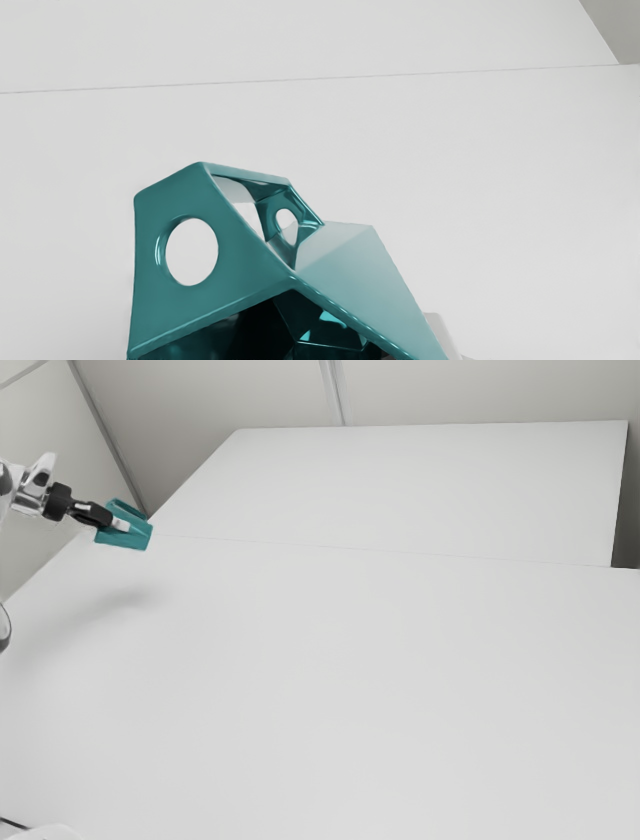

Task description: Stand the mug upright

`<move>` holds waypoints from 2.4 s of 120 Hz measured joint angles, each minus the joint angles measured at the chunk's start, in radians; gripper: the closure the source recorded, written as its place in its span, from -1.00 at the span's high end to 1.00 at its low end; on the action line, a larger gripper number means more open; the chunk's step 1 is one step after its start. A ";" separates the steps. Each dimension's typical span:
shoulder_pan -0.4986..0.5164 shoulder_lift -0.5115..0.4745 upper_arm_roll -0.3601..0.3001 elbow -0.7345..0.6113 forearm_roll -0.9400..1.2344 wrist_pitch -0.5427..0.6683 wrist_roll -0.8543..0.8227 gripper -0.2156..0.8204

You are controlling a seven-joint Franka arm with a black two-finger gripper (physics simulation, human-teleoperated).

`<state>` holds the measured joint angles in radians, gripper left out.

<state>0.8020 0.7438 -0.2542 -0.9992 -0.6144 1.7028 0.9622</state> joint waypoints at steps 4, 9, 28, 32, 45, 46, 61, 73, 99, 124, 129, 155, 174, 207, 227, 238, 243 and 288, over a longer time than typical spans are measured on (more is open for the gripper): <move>-0.027 -0.050 0.000 -0.044 0.034 0.002 -0.009 -0.93; -0.059 -0.112 0.001 -0.096 0.082 0.003 -0.023 -0.94; -0.140 -0.325 0.000 -0.330 0.279 0.008 -0.107 -0.93; -0.151 -0.362 -0.002 -0.377 0.315 0.008 -0.128 -0.93; -0.184 -0.461 -0.018 -0.514 0.419 0.018 -0.204 -0.93; -0.186 -0.467 -0.021 -0.524 0.425 0.021 -0.209 -0.93; -0.238 -0.512 -0.072 -0.635 0.530 0.077 -0.295 -0.93; -0.300 -0.542 -0.080 -0.745 0.611 0.156 -0.364 -0.93; -0.311 -0.617 -0.098 -0.966 0.685 0.385 -0.488 -0.93; -0.316 -0.637 -0.149 -1.062 0.761 0.556 -0.591 -0.93; -0.316 -0.637 -0.152 -1.075 0.767 0.584 -0.608 -0.93; -0.308 -0.626 -0.155 -1.106 0.783 0.665 -0.685 -0.93; -0.303 -0.628 -0.156 -1.110 0.775 0.638 -0.730 -0.93; -0.308 -0.624 -0.164 -1.152 0.772 0.619 -0.783 -0.93; -0.307 -0.618 -0.165 -1.167 0.772 0.623 -0.805 -0.93; -0.307 -0.614 -0.166 -1.169 0.773 0.625 -0.816 -0.93; -0.307 -0.611 -0.166 -1.170 0.773 0.626 -0.820 -0.93; -0.299 -0.602 -0.166 -1.169 0.772 0.627 -0.845 -0.86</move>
<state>0.5034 0.1418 -0.4202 -2.1686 0.1574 2.3294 0.1174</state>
